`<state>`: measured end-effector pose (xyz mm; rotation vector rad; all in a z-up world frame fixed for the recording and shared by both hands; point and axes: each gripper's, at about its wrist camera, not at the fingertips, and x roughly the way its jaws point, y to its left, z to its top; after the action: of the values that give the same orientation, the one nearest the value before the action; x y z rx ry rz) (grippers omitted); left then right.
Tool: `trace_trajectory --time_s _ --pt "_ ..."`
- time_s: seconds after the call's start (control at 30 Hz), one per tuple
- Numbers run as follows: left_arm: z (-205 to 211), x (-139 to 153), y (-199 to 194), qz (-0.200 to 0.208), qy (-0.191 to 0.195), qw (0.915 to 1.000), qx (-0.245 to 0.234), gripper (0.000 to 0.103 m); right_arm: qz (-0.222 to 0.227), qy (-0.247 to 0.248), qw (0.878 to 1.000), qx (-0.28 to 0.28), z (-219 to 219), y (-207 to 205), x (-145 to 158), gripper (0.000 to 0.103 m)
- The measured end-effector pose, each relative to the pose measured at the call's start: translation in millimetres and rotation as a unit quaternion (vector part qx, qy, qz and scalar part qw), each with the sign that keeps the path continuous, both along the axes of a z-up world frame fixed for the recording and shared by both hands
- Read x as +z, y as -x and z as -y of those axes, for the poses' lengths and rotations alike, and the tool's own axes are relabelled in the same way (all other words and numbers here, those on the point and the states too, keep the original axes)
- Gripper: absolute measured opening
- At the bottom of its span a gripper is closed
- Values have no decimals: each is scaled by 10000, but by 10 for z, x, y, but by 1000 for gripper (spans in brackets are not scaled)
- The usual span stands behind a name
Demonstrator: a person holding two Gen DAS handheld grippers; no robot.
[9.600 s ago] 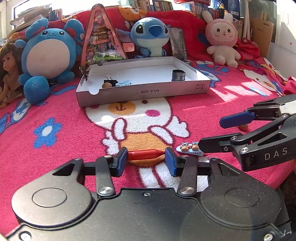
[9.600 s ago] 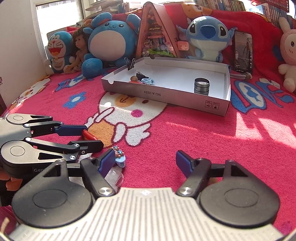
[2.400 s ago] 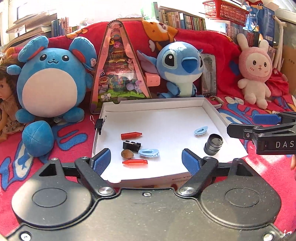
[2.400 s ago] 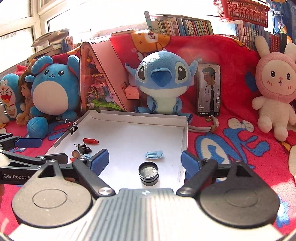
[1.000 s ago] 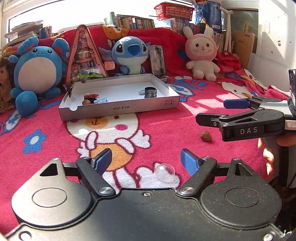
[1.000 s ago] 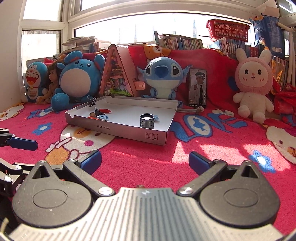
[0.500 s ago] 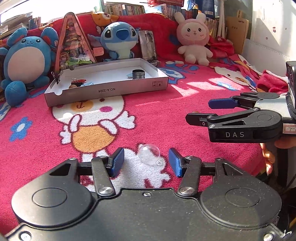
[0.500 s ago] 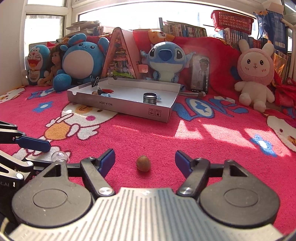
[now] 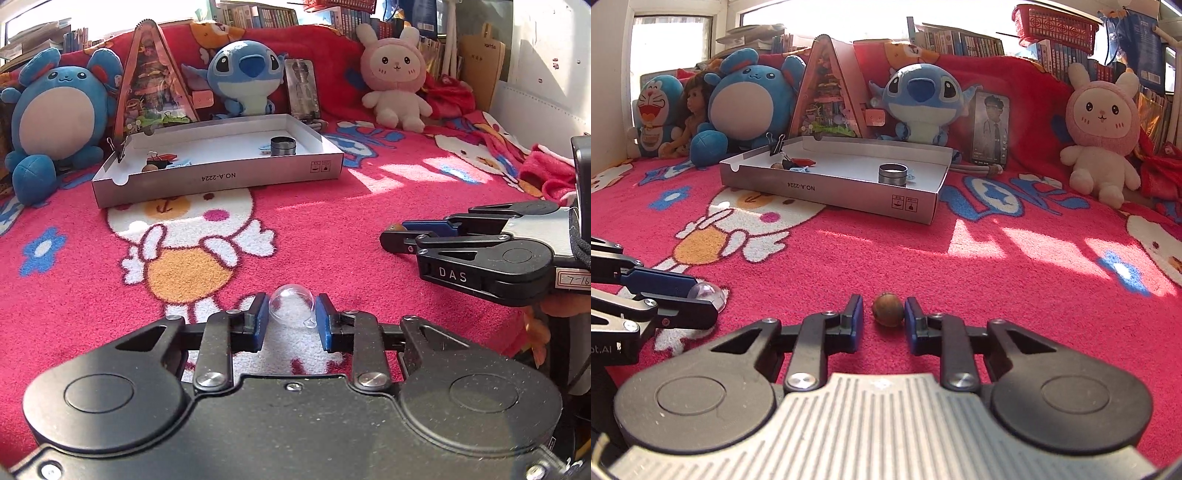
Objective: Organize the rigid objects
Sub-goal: 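Grasp the clear plastic ball with the left tool while the right tool grasps the acorn, then carry the clear ball and acorn over the white box with both tools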
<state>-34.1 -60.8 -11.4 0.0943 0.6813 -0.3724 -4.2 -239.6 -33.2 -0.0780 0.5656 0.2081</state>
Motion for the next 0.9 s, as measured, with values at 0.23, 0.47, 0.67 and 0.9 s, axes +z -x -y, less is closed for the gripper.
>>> trace_trajectory --time_s 0.23,0.47,0.67,0.9 --pt "-90 85 -131 94 -19 9996 263 26 105 -96 9998 -155 15 -32 59 23" --pt "-242 188 -338 143 66 9983 568 26 49 -135 9994 -331 -4 -151 103 23" --pt "-338 239 -506 195 82 9972 724 26 -10 -194 9982 -562 -24 -317 167 23" --pt "-441 343 -692 329 103 9956 875 26 18 -177 9970 -748 -50 -508 265 23"
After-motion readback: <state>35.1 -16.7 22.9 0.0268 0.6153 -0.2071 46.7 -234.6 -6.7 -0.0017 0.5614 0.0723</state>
